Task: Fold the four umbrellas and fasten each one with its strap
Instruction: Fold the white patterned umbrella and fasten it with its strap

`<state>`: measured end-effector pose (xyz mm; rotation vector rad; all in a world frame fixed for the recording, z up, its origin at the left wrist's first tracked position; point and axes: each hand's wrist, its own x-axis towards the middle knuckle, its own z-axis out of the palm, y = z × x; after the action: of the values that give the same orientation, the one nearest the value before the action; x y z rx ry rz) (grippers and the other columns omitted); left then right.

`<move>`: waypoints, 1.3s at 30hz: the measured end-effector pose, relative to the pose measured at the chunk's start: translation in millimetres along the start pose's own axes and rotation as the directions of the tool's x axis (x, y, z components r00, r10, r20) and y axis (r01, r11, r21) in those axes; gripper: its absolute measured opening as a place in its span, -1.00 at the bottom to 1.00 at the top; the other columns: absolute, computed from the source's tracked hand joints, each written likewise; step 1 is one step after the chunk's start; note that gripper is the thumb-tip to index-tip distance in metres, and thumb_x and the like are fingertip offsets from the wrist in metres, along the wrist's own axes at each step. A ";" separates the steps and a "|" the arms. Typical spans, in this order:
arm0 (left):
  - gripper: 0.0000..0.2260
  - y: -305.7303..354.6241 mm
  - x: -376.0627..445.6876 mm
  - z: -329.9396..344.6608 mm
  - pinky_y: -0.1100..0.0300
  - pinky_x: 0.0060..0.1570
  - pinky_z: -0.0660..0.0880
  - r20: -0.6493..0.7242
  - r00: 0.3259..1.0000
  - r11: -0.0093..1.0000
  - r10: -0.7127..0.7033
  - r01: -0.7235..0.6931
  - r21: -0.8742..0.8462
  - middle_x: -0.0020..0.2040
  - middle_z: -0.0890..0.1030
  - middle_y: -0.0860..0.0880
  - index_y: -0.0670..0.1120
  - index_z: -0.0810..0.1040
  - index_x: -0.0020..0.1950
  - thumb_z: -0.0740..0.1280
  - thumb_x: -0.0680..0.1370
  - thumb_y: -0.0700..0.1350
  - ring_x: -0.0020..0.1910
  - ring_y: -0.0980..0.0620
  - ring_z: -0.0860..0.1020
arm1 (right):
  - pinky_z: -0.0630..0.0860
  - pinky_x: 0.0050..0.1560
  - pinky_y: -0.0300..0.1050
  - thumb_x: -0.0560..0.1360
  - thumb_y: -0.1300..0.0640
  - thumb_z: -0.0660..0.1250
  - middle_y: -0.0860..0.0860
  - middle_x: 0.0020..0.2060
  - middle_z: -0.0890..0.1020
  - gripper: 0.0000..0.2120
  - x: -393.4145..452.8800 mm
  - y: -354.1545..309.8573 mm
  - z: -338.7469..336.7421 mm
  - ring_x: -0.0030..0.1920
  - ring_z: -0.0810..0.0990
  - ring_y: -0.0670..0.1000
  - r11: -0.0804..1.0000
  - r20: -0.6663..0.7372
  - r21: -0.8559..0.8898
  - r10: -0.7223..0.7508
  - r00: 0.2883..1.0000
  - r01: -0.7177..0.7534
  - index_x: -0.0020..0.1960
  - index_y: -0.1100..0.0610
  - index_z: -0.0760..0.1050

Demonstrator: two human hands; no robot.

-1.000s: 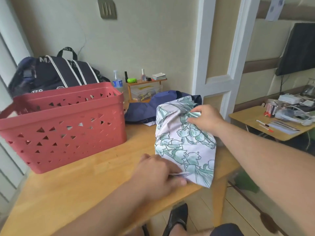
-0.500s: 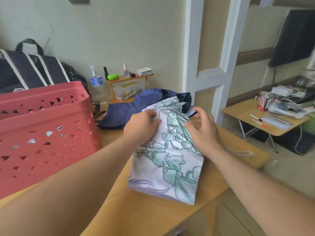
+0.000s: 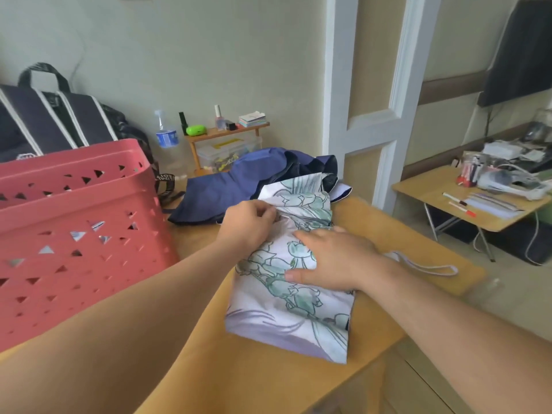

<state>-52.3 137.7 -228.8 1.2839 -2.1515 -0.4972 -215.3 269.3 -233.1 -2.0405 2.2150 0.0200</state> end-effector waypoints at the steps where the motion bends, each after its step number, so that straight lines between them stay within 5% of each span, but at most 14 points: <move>1: -0.78 -2.1 -1.9 -1.2 0.11 0.04 0.47 -0.002 1.000 1.000 0.015 -0.016 -0.011 0.04 0.69 0.01 0.09 0.71 0.12 0.31 0.63 0.10 0.10 -0.06 0.60 | 0.42 0.37 0.12 0.34 -0.69 0.09 -0.09 0.56 0.31 -0.03 3.8 1.4 2.4 0.52 0.28 0.16 1.000 -0.023 0.002 -0.002 1.000 0.002 0.62 -0.29 -0.01; 3: -0.71 -2.8 -4.2 -4.1 0.10 0.19 0.43 0.082 0.996 0.998 0.038 -0.041 0.040 0.16 0.59 -0.01 0.19 0.66 0.26 0.28 0.60 0.18 0.23 -0.06 0.55 | 0.47 0.32 0.12 0.29 -0.71 0.08 -0.10 0.48 0.38 -0.04 10.1 0.4 6.2 0.46 0.34 0.15 1.000 -0.090 -0.023 0.003 0.996 -0.005 0.59 -0.32 0.08; 6: -0.51 3.5 -2.9 -9.2 -0.09 0.41 0.33 0.220 0.974 0.938 -0.048 -0.032 0.345 0.35 0.43 -0.01 0.40 0.42 0.47 0.07 0.54 0.30 0.43 -0.12 0.35 | 0.48 0.30 0.12 0.28 -0.69 0.10 -0.10 0.42 0.45 -0.05 21.1 -1.7 5.7 0.43 0.38 0.13 0.999 -0.154 -0.029 0.027 0.988 -0.032 0.56 -0.27 0.19; 11: -0.57 10.7 -4.1 -3.6 -0.24 0.34 0.27 0.127 0.988 0.779 -0.083 -0.015 0.627 0.40 0.40 -0.10 0.39 0.28 0.52 -0.03 0.65 0.25 0.42 -0.24 0.32 | 0.47 0.30 0.06 0.26 -0.67 0.21 -0.12 0.39 0.49 -0.07 38.5 -10.1 -0.2 0.41 0.40 0.09 1.000 -0.156 0.016 0.000 0.988 0.002 0.53 -0.28 0.27; 14: -0.56 12.6 -2.5 -5.7 -0.26 0.32 0.28 0.123 0.986 0.810 -0.113 0.020 0.586 0.36 0.42 -0.10 0.35 0.40 0.46 -0.03 0.63 0.22 0.40 -0.24 0.34 | 0.48 0.29 0.08 0.20 -0.71 0.22 -0.15 0.38 0.52 -0.03 38.1 -9.9 0.9 0.41 0.43 0.07 0.999 -0.166 0.031 0.001 0.986 0.004 0.52 -0.33 0.26; 18: -0.60 2.4 -10.1 -5.8 -0.17 0.35 0.31 0.097 0.991 0.890 -0.090 0.036 0.454 0.27 0.41 -0.09 0.32 0.52 0.40 0.04 0.64 0.18 0.34 -0.22 0.33 | 0.50 0.01 0.01 0.24 -0.69 0.23 -0.08 0.18 0.64 -0.17 34.0 -7.0 0.0 0.22 0.59 0.09 1.000 -0.199 0.022 0.015 0.980 -0.011 0.35 -0.23 0.43; 21: -0.62 -4.2 -21.6 -8.5 -0.10 0.26 0.41 -0.045 0.944 0.868 0.327 -0.282 0.408 0.18 0.49 -0.05 0.19 0.61 0.32 0.09 0.67 0.21 0.18 -0.20 0.43 | 0.56 0.12 0.01 0.19 -0.75 0.14 -0.09 0.33 0.58 -0.07 27.3 6.2 -6.5 0.32 0.54 0.06 0.994 -0.140 0.107 0.018 0.990 -0.003 0.42 -0.27 0.39; 23: -0.53 -7.6 -30.2 -4.5 -0.08 0.21 0.46 0.132 0.842 0.760 0.523 -0.531 0.374 0.23 0.58 -0.04 0.09 0.57 0.40 0.04 0.67 0.24 0.18 -0.16 0.52 | 0.55 0.22 0.11 0.18 -0.79 0.03 -0.09 0.41 0.51 -0.01 20.7 11.2 -5.9 0.39 0.48 0.06 0.998 -0.096 0.064 -0.015 0.995 0.021 0.48 -0.32 0.25; 26: -0.28 -19.2 -43.9 12.8 -0.07 0.40 0.38 0.381 0.823 0.757 0.421 -0.550 0.352 0.43 0.54 -0.12 -0.04 0.36 0.59 -0.15 0.62 0.34 0.38 -0.19 0.49 | 0.41 0.36 0.23 0.19 -0.78 -0.01 -0.05 0.55 0.26 0.07 11.7 10.0 -4.3 0.53 0.25 0.14 0.997 -0.038 -0.082 -0.007 0.999 0.004 0.59 -0.30 0.01; 28: -0.21 -23.2 -46.9 21.1 -0.06 0.49 0.28 0.357 0.857 0.775 0.371 -0.497 0.390 0.50 0.48 -0.12 -0.06 0.32 0.60 -0.23 0.58 0.36 0.46 -0.19 0.42 | 0.31 0.42 0.27 0.30 -0.72 0.01 -0.06 0.58 0.16 0.00 4.4 7.2 -10.6 0.54 0.16 0.15 0.988 -0.130 -0.155 -0.019 0.991 -0.002 0.61 -0.25 0.06; 32: -0.25 -13.7 -51.4 23.6 -0.19 0.55 0.12 0.309 0.905 0.742 0.293 -0.419 0.524 0.60 0.31 -0.02 0.05 0.14 0.66 -0.29 0.57 0.36 0.55 -0.14 0.25 | 0.27 0.46 0.22 0.54 -0.46 -0.20 -0.08 0.56 0.28 -0.23 -10.5 7.9 -8.3 0.53 0.23 0.09 0.990 -0.372 -0.139 -0.079 0.925 0.029 0.57 -0.10 0.28; 35: -0.36 -7.4 -54.7 20.9 -0.24 0.58 -0.03 0.346 0.909 0.742 0.232 -0.395 0.542 0.67 0.14 0.03 0.13 0.00 0.69 -0.19 0.64 0.34 0.60 -0.12 0.10 | 0.13 0.52 0.33 0.61 -0.40 -0.16 -0.13 0.64 0.11 -0.30 -17.3 13.0 22.8 0.61 0.11 0.07 0.994 -0.231 -0.113 -0.038 0.972 0.012 0.67 -0.12 -0.02; 37: -0.41 -4.1 -55.7 12.1 -0.21 0.59 -0.10 0.371 0.911 0.824 0.180 -0.346 0.448 0.70 0.02 0.06 0.21 -0.06 0.69 -0.12 0.68 0.34 0.64 -0.11 -0.02 | -0.04 0.56 0.37 0.63 -0.39 -0.10 -0.15 0.67 -0.05 -0.30 -16.8 15.7 34.4 0.65 -0.03 0.06 0.997 -0.188 -0.081 -0.008 0.982 -0.007 0.67 -0.16 -0.19; 39: -0.44 -6.9 -63.3 -0.1 -0.12 0.59 -0.07 0.257 0.951 0.920 0.173 -0.249 0.303 0.70 0.06 0.02 0.25 0.00 0.68 -0.08 0.68 0.33 0.65 -0.13 0.00 | -0.12 0.57 0.37 0.65 -0.37 -0.05 -0.17 0.67 -0.12 -0.31 -16.5 13.9 28.2 0.67 -0.14 0.06 0.999 -0.184 0.024 0.033 0.982 -0.029 0.68 -0.17 -0.19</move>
<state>-24.2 190.3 -250.9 1.1874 -2.6183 -0.1992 -225.4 289.5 -260.4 -2.0733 2.3425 -0.1965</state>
